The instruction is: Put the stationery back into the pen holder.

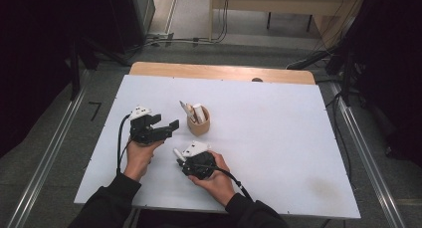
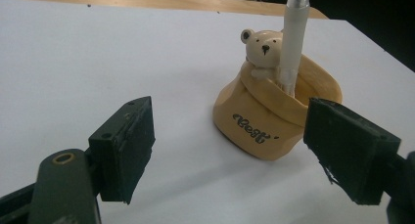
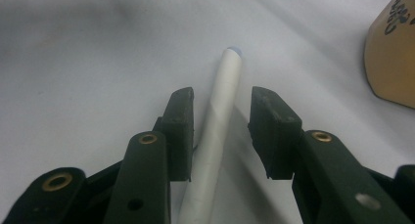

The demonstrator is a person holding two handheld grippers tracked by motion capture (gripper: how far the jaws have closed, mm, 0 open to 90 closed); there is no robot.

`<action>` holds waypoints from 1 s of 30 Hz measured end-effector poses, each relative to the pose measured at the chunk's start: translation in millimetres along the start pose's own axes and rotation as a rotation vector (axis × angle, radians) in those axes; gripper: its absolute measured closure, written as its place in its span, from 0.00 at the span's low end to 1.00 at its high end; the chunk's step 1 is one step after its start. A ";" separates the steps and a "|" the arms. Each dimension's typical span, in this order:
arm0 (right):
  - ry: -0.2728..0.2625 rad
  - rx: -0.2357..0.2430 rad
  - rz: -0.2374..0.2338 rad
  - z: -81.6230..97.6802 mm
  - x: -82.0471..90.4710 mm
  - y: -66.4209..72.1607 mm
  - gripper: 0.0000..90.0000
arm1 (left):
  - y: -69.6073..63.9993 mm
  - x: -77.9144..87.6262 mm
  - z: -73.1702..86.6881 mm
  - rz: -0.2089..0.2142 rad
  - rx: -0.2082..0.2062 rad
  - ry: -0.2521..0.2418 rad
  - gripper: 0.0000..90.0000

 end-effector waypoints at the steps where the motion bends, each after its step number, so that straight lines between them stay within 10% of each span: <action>1: 0.005 0.001 0.000 -0.1 -0.6 0.2 0.68 | -0.1 -0.1 0.1 -0.002 -0.003 0.004 0.22; 30: 0.020 -0.025 -0.028 -0.4 -1.8 -2.9 0.86 | 0.2 1.7 -0.2 0.000 0.004 -0.004 0.22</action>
Point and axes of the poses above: each handheld gripper's, and its own axes: x roughly backward along the jaws, z roughly out of its underside, y roughly to its left, the point moved 1 cm from there along -x, roughly forward along the jaws, and after that the axes turned 3 degrees about -z, right-handed, at the moved point
